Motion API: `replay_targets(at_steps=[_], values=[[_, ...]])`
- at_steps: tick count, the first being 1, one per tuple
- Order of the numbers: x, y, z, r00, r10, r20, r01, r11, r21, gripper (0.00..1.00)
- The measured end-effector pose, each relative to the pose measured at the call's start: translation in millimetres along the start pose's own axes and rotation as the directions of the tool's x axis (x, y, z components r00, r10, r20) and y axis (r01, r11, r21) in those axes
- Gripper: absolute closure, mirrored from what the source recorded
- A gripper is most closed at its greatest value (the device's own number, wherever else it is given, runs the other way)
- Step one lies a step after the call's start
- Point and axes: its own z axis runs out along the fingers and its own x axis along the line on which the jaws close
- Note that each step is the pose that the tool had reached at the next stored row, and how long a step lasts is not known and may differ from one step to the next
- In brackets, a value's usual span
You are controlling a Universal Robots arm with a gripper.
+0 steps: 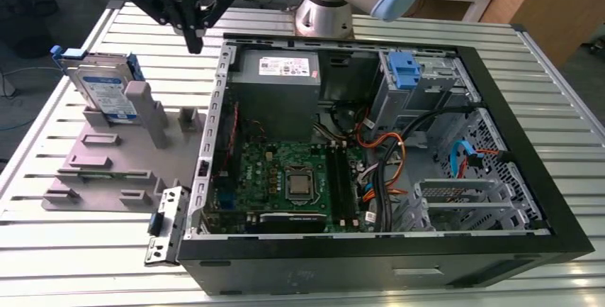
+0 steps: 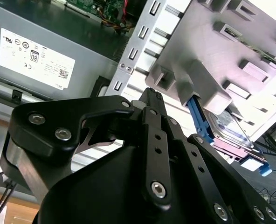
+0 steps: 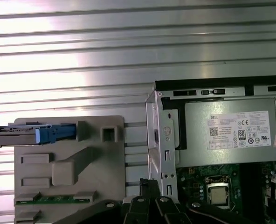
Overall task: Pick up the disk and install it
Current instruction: 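Reach for the disk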
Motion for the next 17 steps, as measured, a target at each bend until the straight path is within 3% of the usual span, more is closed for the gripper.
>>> replay_targets(at_steps=[11,17], values=[[21.0,-1.8,0.9,1.0000,0.003,0.0002,-0.003,1.0000,0.0000,0.89],[22.6,-1.9,0.9,1.0000,0.004,0.0001,-0.004,1.0000,0.0001,0.89]])
